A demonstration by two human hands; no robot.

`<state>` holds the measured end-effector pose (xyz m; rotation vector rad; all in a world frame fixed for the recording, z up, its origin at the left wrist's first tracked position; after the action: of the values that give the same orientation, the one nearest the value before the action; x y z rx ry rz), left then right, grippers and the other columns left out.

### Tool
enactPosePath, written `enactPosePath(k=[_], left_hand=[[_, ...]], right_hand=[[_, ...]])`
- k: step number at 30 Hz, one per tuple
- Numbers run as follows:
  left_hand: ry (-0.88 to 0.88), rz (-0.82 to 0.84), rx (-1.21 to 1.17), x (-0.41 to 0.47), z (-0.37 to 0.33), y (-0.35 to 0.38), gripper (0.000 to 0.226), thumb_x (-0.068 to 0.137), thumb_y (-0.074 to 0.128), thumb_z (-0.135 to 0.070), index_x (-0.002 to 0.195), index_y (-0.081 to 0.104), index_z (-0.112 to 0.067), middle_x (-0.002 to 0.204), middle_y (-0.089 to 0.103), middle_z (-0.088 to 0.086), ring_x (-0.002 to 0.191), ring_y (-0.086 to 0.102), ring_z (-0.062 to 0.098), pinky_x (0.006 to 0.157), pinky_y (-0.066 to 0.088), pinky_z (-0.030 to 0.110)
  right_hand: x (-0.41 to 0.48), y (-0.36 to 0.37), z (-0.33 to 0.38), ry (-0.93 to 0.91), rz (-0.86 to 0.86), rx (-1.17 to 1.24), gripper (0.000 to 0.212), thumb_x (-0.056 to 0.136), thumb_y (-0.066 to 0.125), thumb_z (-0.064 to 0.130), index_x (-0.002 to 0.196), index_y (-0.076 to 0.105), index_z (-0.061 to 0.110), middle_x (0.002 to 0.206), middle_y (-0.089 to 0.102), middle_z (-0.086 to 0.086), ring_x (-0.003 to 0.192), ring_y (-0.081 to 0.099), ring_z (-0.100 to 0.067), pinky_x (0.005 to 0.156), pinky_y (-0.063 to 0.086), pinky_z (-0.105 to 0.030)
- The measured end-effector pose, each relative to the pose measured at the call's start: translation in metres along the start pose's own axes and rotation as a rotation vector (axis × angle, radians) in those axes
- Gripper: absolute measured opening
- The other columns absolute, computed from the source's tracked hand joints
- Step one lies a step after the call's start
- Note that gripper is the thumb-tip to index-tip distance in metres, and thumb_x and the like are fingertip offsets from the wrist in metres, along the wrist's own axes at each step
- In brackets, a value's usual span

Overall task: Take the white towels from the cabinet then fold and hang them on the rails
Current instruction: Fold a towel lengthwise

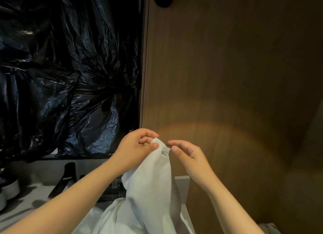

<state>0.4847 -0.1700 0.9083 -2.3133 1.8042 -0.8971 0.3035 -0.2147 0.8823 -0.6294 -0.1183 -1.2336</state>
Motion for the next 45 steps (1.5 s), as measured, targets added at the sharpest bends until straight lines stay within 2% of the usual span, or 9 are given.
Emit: enactPosePath(k=[5, 11, 16, 19, 25, 29, 34, 42, 45], left_hand=[[-0.016, -0.012, -0.082, -0.017, -0.004, -0.004, 0.020, 0.080, 0.076, -0.014, 0.098, 0.068, -0.019, 0.081, 0.073, 0.006, 0.076, 0.069, 0.012, 0.069, 0.053, 0.013], [-0.068, 0.003, -0.098, -0.036, 0.004, -0.006, 0.029, 0.077, 0.079, -0.020, 0.100, 0.063, -0.023, 0.077, 0.073, 0.000, 0.077, 0.069, 0.017, 0.076, 0.056, 0.022], [-0.062, -0.042, -0.106, -0.051, 0.019, -0.005, 0.026, 0.079, 0.077, -0.016, 0.095, 0.059, -0.024, 0.079, 0.071, 0.005, 0.076, 0.066, 0.025, 0.074, 0.055, 0.036], [-0.029, -0.060, -0.110, -0.051, 0.020, -0.003, 0.018, 0.079, 0.076, -0.013, 0.089, 0.064, -0.023, 0.081, 0.069, 0.004, 0.076, 0.066, 0.020, 0.075, 0.056, 0.034], [0.010, -0.049, -0.107, -0.047, 0.020, 0.004, 0.015, 0.078, 0.076, -0.011, 0.086, 0.070, -0.023, 0.082, 0.068, -0.005, 0.076, 0.064, 0.014, 0.074, 0.055, 0.024], [0.052, 0.030, -0.003, -0.046, 0.024, 0.009, 0.005, 0.080, 0.075, -0.031, 0.079, 0.071, -0.028, 0.081, 0.067, -0.012, 0.076, 0.061, 0.006, 0.070, 0.050, 0.018], [0.087, 0.086, 0.050, -0.045, 0.026, 0.013, 0.017, 0.081, 0.073, -0.033, 0.069, 0.071, -0.020, 0.073, 0.063, -0.013, 0.068, 0.056, 0.001, 0.064, 0.042, 0.012], [0.201, 0.074, 0.078, -0.026, 0.016, 0.020, 0.026, 0.087, 0.065, -0.032, 0.065, 0.065, -0.018, 0.074, 0.059, -0.005, 0.066, 0.051, 0.003, 0.063, 0.043, 0.016], [0.273, 0.013, 0.113, -0.019, 0.008, 0.018, 0.038, 0.087, 0.048, -0.046, 0.069, 0.054, -0.014, 0.076, 0.053, -0.004, 0.067, 0.049, 0.005, 0.061, 0.039, 0.015]], right_hand=[[-0.014, 0.014, -0.004, 0.021, 0.100, 0.137, 0.019, 0.098, 0.056, 0.023, 0.110, 0.070, 0.025, 0.102, 0.072, 0.013, 0.100, 0.066, -0.003, 0.081, 0.052, -0.015], [-0.011, 0.020, -0.016, 0.059, -0.004, 0.126, 0.017, 0.099, 0.052, 0.029, 0.094, 0.067, 0.021, 0.088, 0.066, 0.009, 0.088, 0.063, -0.011, 0.078, 0.052, -0.024], [-0.007, 0.018, -0.019, 0.080, -0.055, 0.100, 0.019, 0.099, 0.049, 0.034, 0.096, 0.065, 0.025, 0.090, 0.065, 0.013, 0.088, 0.061, -0.004, 0.074, 0.049, -0.018], [-0.006, 0.020, -0.008, 0.031, -0.015, 0.119, 0.020, 0.095, 0.052, 0.039, 0.100, 0.066, 0.025, 0.090, 0.066, 0.014, 0.089, 0.062, -0.001, 0.071, 0.049, -0.011], [0.002, 0.021, 0.005, -0.072, -0.037, 0.033, 0.023, 0.096, 0.054, 0.036, 0.081, 0.061, 0.020, 0.064, 0.053, 0.016, 0.063, 0.050, -0.001, 0.056, 0.042, -0.012], [0.007, 0.016, 0.004, -0.057, -0.131, 0.035, 0.026, 0.098, 0.050, 0.038, 0.086, 0.061, 0.018, 0.072, 0.057, 0.011, 0.071, 0.055, -0.002, 0.061, 0.045, -0.009], [0.020, -0.004, 0.012, -0.111, -0.221, -0.008, 0.032, 0.100, 0.049, 0.034, 0.088, 0.059, 0.007, 0.077, 0.056, -0.004, 0.068, 0.051, -0.006, 0.061, 0.043, -0.014], [0.044, -0.038, 0.039, -0.218, -0.348, -0.216, 0.026, 0.100, 0.048, 0.033, 0.081, 0.057, 0.017, 0.074, 0.056, 0.006, 0.074, 0.055, -0.002, 0.061, 0.042, -0.006], [0.047, -0.050, 0.047, -0.269, -0.400, -0.288, 0.031, 0.100, 0.049, 0.033, 0.079, 0.055, 0.011, 0.072, 0.054, 0.001, 0.072, 0.053, -0.011, 0.056, 0.039, -0.010]])
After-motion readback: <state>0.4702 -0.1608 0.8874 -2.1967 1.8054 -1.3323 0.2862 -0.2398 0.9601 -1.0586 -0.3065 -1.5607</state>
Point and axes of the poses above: each hand's wrist, its own x-axis towards the middle knuckle, its own y-axis out of the palm, z = x × y, the point moved 3 cm from there along x, towards the middle knuckle
